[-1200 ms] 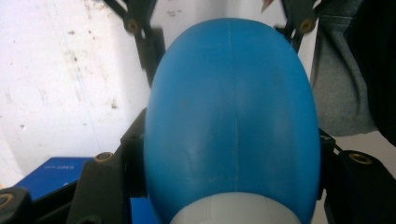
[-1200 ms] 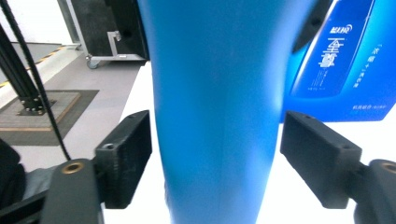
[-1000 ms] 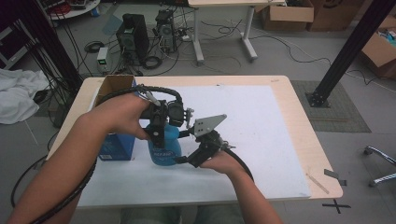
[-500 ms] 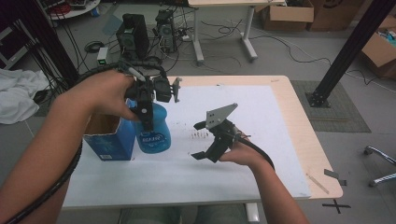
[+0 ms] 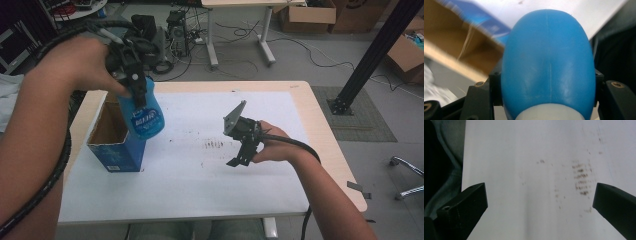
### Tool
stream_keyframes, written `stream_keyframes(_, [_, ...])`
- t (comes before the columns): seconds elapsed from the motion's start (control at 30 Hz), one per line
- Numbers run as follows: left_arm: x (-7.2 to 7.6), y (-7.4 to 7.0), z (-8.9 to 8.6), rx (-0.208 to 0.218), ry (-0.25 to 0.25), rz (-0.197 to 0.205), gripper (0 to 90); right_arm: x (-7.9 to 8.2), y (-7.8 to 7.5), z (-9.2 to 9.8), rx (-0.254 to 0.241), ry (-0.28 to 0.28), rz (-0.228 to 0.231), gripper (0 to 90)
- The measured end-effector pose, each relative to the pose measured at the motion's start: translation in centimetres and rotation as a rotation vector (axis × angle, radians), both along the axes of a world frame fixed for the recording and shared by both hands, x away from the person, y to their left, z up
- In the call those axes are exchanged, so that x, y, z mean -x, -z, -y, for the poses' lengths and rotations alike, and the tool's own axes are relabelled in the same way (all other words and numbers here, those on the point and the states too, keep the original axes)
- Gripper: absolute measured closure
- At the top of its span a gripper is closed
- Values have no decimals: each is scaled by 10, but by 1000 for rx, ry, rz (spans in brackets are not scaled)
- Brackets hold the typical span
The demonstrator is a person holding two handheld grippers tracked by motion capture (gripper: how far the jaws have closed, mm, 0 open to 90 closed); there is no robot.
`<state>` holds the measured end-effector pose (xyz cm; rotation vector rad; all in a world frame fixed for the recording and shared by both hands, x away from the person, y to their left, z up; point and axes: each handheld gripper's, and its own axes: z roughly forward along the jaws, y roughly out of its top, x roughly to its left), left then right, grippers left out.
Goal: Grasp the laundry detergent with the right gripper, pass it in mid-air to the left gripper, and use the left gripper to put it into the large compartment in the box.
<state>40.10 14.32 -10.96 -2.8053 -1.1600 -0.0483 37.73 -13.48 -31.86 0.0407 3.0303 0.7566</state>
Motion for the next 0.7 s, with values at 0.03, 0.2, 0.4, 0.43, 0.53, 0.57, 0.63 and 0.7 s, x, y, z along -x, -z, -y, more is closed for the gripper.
stream_keyframes(0.03, [-2, -4, -5, -4, -43, 7, 390, 0, -4, 3, 16, 6, -1, 0])
stream_keyframes(0.2, [-9, -23, -33, -6, -294, 7, 390, -2, -17, 12, 108, 6, -6, 0])
stream_keyframes(0.4, [-11, -37, -62, 18, -504, 16, 390, 0, -22, 16, 201, -19, -33, 0])
stream_keyframes(0.43, [-11, -38, -67, 23, -531, 16, 390, 1, -22, 16, 213, -24, -38, 0])
stream_keyframes(0.53, [-13, -38, -79, 43, -594, 11, 390, 2, -24, 18, 233, -30, -46, 0])
stream_keyframes(0.57, [-13, -37, -82, 48, -622, 17, 390, 2, -26, 18, 236, -31, -48, 0])
stream_keyframes(0.63, [-15, -35, -88, 49, -641, 13, 390, 2, -29, 19, 252, -29, -55, 0])
stream_keyframes(0.7, [-16, -31, -92, 49, -659, 12, 390, 3, -32, 20, 284, -30, -73, 0])
